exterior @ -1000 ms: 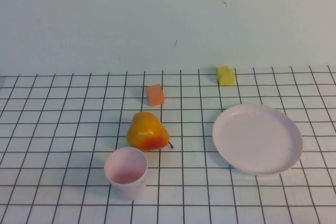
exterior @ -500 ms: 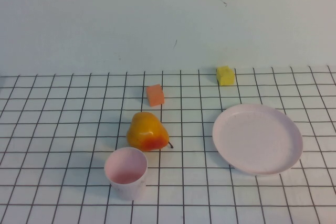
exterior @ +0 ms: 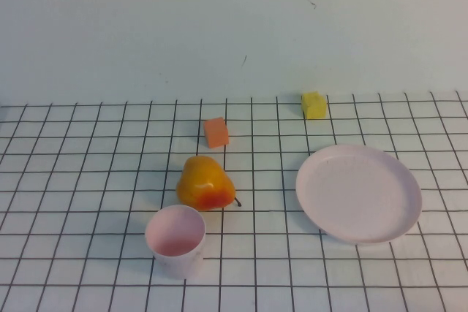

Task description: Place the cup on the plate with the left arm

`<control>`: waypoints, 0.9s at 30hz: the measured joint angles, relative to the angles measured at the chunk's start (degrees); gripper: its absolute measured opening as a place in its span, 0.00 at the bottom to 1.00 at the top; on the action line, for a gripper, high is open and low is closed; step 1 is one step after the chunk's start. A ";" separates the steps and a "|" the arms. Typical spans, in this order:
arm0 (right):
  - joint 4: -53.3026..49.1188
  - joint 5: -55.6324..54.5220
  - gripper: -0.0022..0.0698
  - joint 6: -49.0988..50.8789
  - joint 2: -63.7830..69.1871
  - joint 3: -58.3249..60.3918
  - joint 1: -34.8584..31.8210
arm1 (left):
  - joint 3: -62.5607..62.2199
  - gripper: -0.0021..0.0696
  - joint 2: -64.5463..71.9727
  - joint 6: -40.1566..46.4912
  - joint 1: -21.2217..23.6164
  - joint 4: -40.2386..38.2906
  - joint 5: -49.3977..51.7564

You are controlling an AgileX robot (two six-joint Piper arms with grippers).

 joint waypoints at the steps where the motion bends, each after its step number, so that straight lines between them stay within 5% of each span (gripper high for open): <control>1: 0.00 0.00 0.03 0.00 0.00 0.00 0.00 | -1.15 0.03 2.34 0.90 0.00 -1.46 2.70; 9: 0.00 0.00 0.03 0.00 0.00 0.00 0.00 | -11.62 0.08 21.45 14.13 0.00 -12.57 18.01; 12: 0.00 0.00 0.03 0.00 0.00 0.00 0.00 | -14.35 0.29 27.79 17.18 0.00 -16.51 19.04; 16: 0.00 0.00 0.03 0.00 0.00 0.00 0.00 | -17.49 0.71 35.02 21.47 0.00 -22.70 21.58; 18: 0.00 0.00 0.03 0.00 0.00 0.00 0.00 | -19.05 0.82 38.75 22.81 -0.43 -25.23 24.61; 27: 0.00 0.00 0.03 0.00 0.00 0.00 0.00 | -24.12 0.76 53.76 20.32 -11.20 -17.27 23.34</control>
